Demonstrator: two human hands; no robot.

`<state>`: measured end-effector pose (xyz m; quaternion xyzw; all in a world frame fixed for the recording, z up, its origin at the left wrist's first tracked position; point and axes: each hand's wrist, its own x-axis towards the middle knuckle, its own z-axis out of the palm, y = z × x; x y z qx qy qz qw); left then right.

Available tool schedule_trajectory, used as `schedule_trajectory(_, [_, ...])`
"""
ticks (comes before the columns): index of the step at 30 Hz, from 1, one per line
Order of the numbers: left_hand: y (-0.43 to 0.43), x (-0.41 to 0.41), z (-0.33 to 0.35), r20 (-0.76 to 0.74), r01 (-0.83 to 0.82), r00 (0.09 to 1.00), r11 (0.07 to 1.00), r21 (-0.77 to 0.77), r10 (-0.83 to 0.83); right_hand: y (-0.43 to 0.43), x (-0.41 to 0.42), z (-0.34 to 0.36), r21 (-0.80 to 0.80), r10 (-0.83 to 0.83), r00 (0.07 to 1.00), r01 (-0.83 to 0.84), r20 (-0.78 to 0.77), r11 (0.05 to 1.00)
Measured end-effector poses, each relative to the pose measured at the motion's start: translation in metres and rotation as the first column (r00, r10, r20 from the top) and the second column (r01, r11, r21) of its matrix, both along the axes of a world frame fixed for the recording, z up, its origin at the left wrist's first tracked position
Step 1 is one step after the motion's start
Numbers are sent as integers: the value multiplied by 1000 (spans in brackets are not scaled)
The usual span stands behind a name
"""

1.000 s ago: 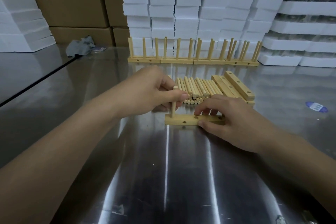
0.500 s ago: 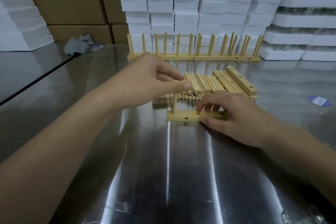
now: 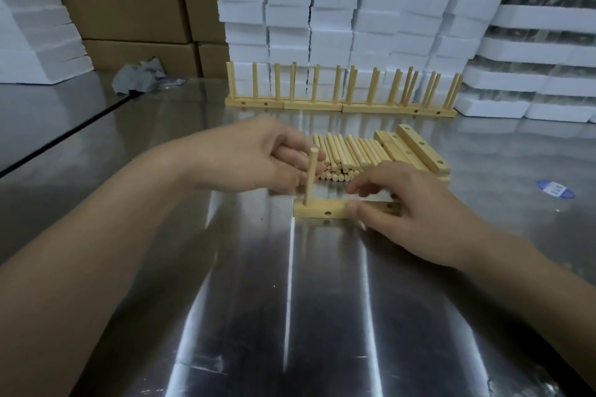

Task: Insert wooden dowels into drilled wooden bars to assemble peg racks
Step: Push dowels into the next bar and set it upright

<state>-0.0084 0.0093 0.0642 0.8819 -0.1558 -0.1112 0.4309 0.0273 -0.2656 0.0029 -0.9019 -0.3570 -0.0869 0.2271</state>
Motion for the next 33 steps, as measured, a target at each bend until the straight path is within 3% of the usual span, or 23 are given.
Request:
schedule_trajectory(2, [4,1,7,144,-120,979,976,-180,147,1,-2,1,55,-55,996,52,71,997])
schedule_trajectory(4, [7,4,6,307,-274,865,886,-373,396,4,-4,2,48,-99,984,93,147,994])
schedule_trajectory(6, [9,10,-4,345,-393,731,776,-492,589,8,-6,1,-52,-115,972,128,206,990])
schedule_trajectory(8, [10,15,-17,316,-456,682,720,-523,660,12,-8,-2,-154,-112,974,144,199,978])
schedule_trajectory(15, [10,23,-34,323,-458,703,751,-476,633,16,-1,-11,-238,-104,978,146,180,960])
schedule_trajectory(23, [-4,19,-35,352,-434,732,797,-420,584,17,-13,-5,-238,-82,952,156,294,959])
schedule_trajectory(33, [-12,18,-40,343,-414,755,812,-411,559,19,-9,-7,-297,-135,985,161,104,941])
